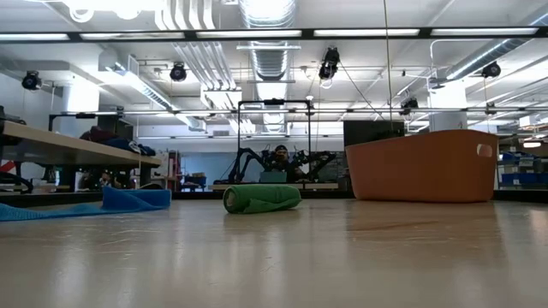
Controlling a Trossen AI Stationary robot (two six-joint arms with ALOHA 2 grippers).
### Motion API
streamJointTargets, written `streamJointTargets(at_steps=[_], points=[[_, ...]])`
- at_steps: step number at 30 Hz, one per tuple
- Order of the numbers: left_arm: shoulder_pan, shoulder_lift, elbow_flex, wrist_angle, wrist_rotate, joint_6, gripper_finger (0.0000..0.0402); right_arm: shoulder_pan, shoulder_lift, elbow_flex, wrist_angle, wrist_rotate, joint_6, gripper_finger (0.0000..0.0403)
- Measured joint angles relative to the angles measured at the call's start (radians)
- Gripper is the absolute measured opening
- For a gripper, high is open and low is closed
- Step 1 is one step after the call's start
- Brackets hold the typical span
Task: Roll bandage
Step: Open the right transparent zip bag
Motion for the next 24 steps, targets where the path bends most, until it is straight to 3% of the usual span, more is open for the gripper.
streamJointTargets(at_steps=[14, 24], points=[[0.0, 0.009, -0.001, -0.057, 0.0, 0.001, 0.0001, 0.001, -0.001, 0.0, -0.141, -0.003, 0.088, 0.0102], [0.0, 0.009, -0.001, -0.125, 0.0, -0.003, 0.0001, 0.003, -0.01, 0.019, -0.139, -0.011, 0.063, 0.0113]])
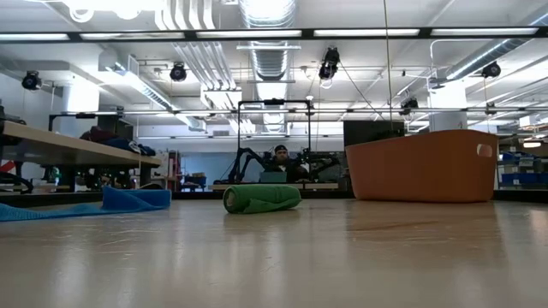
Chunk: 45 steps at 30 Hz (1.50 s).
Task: Roll bandage
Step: Open the right transparent zip bag
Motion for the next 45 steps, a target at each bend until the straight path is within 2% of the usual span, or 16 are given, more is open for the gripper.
streamJointTargets(at_steps=[7, 29, 45], points=[[0.0, 0.0, 0.0, -0.006, 0.0, 0.0, 0.0001, -0.003, 0.019, -0.003, 0.001, 0.0, 0.0, 0.011], [0.0, 0.0, 0.0, 0.008, 0.0, 0.026, 0.0001, -0.005, 0.041, -0.008, -0.033, 0.008, 0.003, 0.0032], [0.0, -0.008, 0.002, 0.014, 0.0, 0.029, 0.0001, -0.005, 0.033, -0.003, -0.135, 0.008, 0.049, 0.0043]])
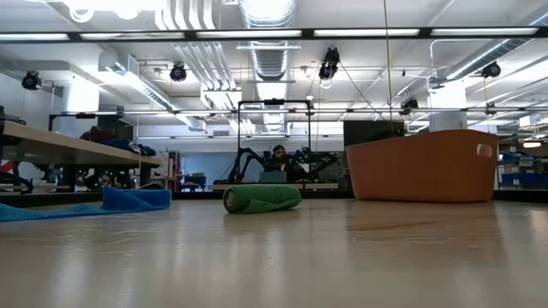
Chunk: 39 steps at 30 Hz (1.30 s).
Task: Roll bandage
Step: Open the right transparent zip bag
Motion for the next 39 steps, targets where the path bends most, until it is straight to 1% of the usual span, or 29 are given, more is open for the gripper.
streamJointTargets(at_steps=[5, 8, 10, 18, 23, 27, 39], points=[[0.0, -0.005, 0.0, -0.003, 0.0, 0.008, 0.0001, 0.0, -0.005, 0.0, 0.002, 0.0, 0.004, 0.0031], [0.0, -0.004, 0.0, -0.008, 0.0, 0.008, 0.0001, 0.0, -0.01, 0.0, 0.009, -0.03, 0.001, 0.0032], [0.0, -0.003, 0.0, -0.01, 0.0, 0.008, 0.0001, 0.0, -0.011, 0.0, 0.023, -0.059, -0.002, 0.0042], [0.0, 0.0, 0.0, -0.013, 0.0, 0.008, 0.0001, 0.0, -0.007, 0.0, 0.027, -0.06, -0.004, 0.0106], [0.0, 0.0, -0.001, -0.013, 0.0, 0.008, 0.0001, -0.001, -0.007, -0.001, 0.059, -0.049, -0.005, 0.0119], [0.0, 0.0, -0.001, -0.009, 0.0, 0.008, 0.0001, -0.002, -0.007, -0.001, 0.072, -0.049, -0.006, 0.0107], [0.0, 0.0, -0.001, -0.002, 0.001, -0.017, 0.0001, -0.002, -0.006, -0.002, 0.074, -0.048, -0.014, 0.004]])
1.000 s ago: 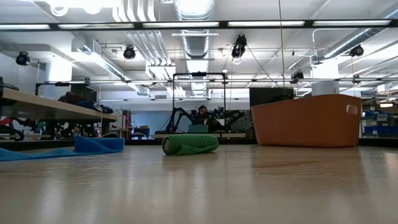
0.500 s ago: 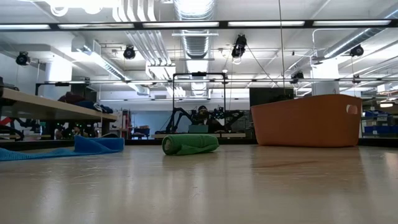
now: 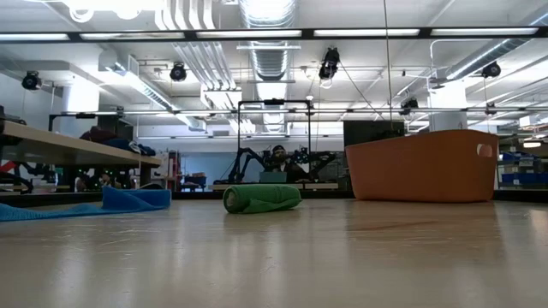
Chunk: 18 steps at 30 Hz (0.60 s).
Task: Roll bandage
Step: Open the right transparent zip bag
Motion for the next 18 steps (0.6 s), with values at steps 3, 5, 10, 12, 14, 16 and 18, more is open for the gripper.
streamJointTargets(at_steps=[3, 5, 10, 12, 14, 16, 18], points=[[0.0, 0.0, 0.0, 0.004, 0.0, -0.018, 0.0001, 0.0, 0.0, 0.0, 0.0, 0.002, 0.0, 0.0029], [0.0, 0.0, 0.0, 0.004, 0.0, -0.021, 0.0001, 0.0, 0.0, 0.0, 0.0, 0.002, -0.001, 0.0026], [0.0, -0.001, -0.001, -0.002, 0.0, -0.021, 0.0001, 0.0, -0.001, 0.0, -0.007, 0.002, 0.0, 0.0034], [0.0, -0.003, -0.001, -0.002, 0.0, -0.021, 0.0001, 0.0, -0.002, 0.0, -0.01, 0.002, 0.0, 0.0037], [0.0, -0.006, -0.001, -0.002, 0.0, -0.021, 0.0001, 0.0, -0.005, 0.0, -0.014, 0.001, 0.0, 0.0036], [0.0, -0.009, -0.001, -0.002, 0.0, -0.021, 0.0001, 0.0, -0.008, 0.0, -0.026, -0.002, 0.005, 0.0031], [0.0, -0.013, -0.001, -0.003, 0.0, -0.021, 0.0001, 0.0, -0.012, 0.0, -0.043, -0.005, 0.016, 0.0026]])
